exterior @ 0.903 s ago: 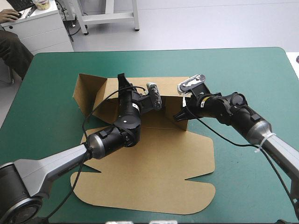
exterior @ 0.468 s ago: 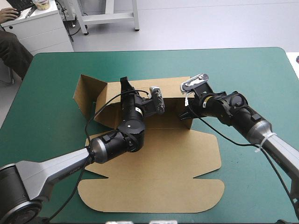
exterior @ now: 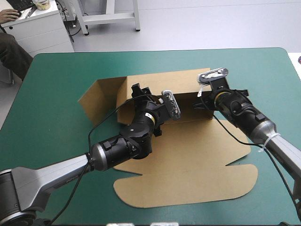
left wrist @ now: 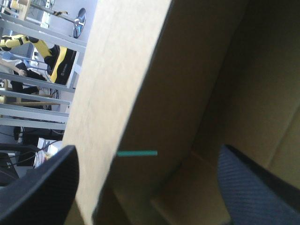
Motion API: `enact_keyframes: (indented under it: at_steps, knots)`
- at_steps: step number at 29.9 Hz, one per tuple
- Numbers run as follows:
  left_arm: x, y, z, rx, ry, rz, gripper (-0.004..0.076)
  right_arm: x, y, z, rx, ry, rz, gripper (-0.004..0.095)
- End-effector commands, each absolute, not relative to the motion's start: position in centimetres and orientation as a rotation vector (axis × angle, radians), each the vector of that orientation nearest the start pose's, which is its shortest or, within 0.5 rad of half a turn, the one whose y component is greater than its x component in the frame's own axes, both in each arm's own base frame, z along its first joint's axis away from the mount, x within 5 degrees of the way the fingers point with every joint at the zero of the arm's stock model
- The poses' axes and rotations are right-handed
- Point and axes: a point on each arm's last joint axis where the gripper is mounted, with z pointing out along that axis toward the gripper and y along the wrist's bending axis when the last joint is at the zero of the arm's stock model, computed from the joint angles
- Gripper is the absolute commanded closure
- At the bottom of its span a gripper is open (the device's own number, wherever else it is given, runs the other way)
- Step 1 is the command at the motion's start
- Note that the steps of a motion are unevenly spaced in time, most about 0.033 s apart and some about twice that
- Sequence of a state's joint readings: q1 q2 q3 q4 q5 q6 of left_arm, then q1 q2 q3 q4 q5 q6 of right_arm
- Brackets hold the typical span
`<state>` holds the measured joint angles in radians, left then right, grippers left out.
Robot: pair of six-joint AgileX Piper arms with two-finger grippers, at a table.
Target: Fold the box
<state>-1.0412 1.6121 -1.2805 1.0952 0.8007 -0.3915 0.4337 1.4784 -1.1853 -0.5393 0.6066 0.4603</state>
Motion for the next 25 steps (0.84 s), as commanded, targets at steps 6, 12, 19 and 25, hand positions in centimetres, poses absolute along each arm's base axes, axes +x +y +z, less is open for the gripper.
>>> enact_keyframes:
  at_steps: [6,12,19,25]
  knots:
    - [19.1,-27.4,36.9,1.168,1.609,0.472,0.0101,31.7,6.4,34.6,-0.215,2.157,-0.256,0.0928]
    - [18.2,-26.7,38.2,1.165,1.580,0.468,0.0284,31.8,6.1,34.5,-0.250,2.168,-0.251,0.0928]
    - [17.9,-26.6,40.1,1.256,1.538,0.459,0.0704,31.8,6.2,34.5,-0.238,2.173,-0.229,0.0928]
    - [18.6,-26.1,43.3,1.253,1.596,0.284,0.0706,31.7,6.3,34.4,-0.249,2.177,-0.210,0.0928]
